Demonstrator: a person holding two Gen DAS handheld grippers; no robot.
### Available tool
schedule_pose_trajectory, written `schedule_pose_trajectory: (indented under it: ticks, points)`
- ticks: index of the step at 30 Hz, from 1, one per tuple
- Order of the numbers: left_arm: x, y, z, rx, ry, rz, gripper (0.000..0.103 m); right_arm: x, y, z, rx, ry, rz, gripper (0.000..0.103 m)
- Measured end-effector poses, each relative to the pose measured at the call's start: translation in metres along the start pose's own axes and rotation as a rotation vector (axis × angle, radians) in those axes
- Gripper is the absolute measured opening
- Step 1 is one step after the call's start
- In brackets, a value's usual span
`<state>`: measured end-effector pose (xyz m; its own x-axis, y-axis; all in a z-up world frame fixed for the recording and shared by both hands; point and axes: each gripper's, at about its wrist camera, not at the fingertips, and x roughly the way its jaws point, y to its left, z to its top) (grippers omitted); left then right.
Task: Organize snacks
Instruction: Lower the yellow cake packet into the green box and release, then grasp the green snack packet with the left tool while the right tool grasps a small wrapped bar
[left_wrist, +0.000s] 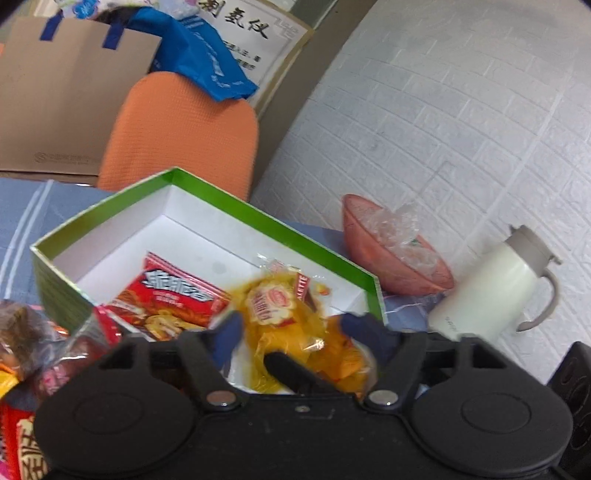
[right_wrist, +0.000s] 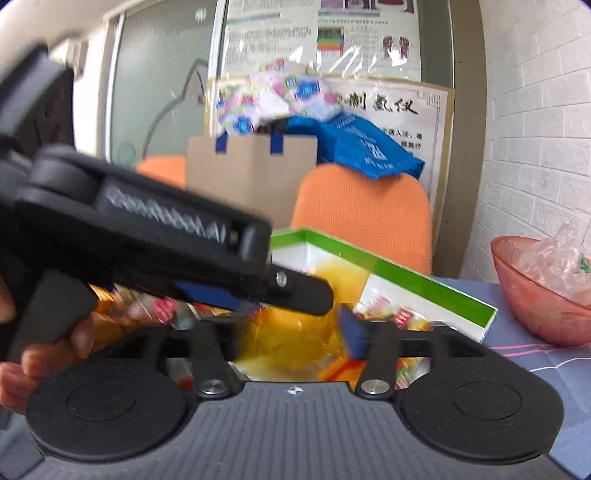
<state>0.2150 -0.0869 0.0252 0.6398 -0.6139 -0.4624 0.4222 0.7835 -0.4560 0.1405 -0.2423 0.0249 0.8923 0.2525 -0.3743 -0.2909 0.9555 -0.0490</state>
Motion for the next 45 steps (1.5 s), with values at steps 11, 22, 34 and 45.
schedule_pose_trajectory:
  ticks: [11, 22, 34, 45]
  points:
    - [-0.067, -0.025, -0.015, 0.062, -0.051, 0.079, 0.103, -0.072, 0.016, -0.001, -0.077, -0.113, -0.051, 0.103]
    - [-0.133, -0.015, -0.095, -0.035, -0.063, 0.084, 0.103, -0.125, 0.038, -0.049, 0.043, -0.025, 0.125, 0.103]
    - [-0.114, -0.010, -0.134, 0.067, 0.046, 0.183, 0.099, -0.129, 0.020, -0.078, 0.081, 0.124, 0.005, 0.103]
    - [-0.129, 0.000, -0.145, 0.058, 0.060, 0.201, 0.088, -0.071, 0.033, -0.047, 0.141, 0.160, 0.138, 0.103]
